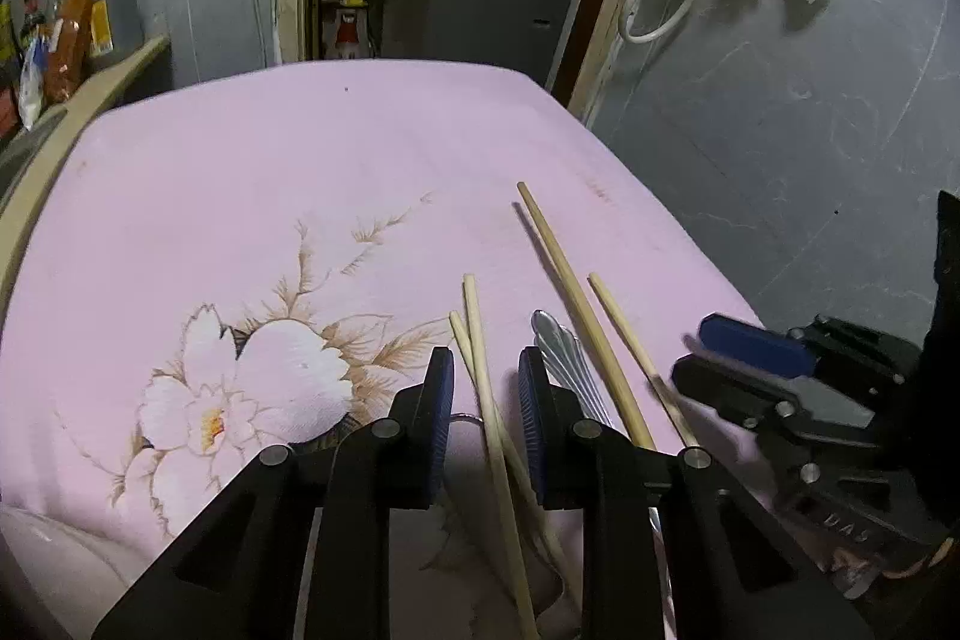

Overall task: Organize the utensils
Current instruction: 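Grasp a bamboo chopstick with the left tool while the right tool grasps another chopstick, then lift the chopstick with the left tool while the right tool carries its chopstick toward the holder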

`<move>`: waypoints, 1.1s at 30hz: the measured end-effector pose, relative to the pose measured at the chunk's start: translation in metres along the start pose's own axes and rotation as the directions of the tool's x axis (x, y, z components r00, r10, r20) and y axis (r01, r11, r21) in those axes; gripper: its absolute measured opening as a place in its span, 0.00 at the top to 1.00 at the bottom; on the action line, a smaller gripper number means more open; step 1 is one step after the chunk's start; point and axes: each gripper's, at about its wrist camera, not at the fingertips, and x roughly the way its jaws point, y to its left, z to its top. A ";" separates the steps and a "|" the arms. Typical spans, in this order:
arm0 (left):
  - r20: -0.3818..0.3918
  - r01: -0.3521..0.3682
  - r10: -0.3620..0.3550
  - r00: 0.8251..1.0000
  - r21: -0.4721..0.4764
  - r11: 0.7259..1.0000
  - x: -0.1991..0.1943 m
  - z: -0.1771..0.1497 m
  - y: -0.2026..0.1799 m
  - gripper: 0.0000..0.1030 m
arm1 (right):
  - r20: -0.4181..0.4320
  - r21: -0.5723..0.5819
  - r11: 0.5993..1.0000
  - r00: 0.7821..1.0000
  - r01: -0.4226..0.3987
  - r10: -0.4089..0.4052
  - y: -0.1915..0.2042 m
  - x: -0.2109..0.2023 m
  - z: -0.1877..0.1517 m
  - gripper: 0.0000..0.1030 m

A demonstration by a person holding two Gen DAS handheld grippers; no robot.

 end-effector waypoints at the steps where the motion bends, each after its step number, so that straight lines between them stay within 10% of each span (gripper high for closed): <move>1: -0.008 0.008 -0.008 1.000 -0.007 1.000 0.001 0.000 0.003 0.82 | -0.013 0.003 1.000 1.000 -0.005 0.005 0.001 0.003 0.001 0.77; 18: -0.119 0.044 -0.060 0.991 -0.134 0.990 0.005 0.022 0.021 0.98 | -0.191 0.067 0.998 0.982 0.011 0.002 0.001 0.038 0.028 0.84; 27: -0.008 0.082 -0.084 0.996 -0.142 0.987 -0.027 0.017 0.013 0.98 | -0.211 0.172 0.985 0.977 0.003 0.034 -0.010 0.035 0.029 0.97; 33: 0.149 0.074 -0.061 0.987 -0.082 0.994 -0.061 0.005 -0.009 0.98 | -0.063 0.270 0.958 0.991 -0.093 0.114 -0.014 0.003 0.014 0.97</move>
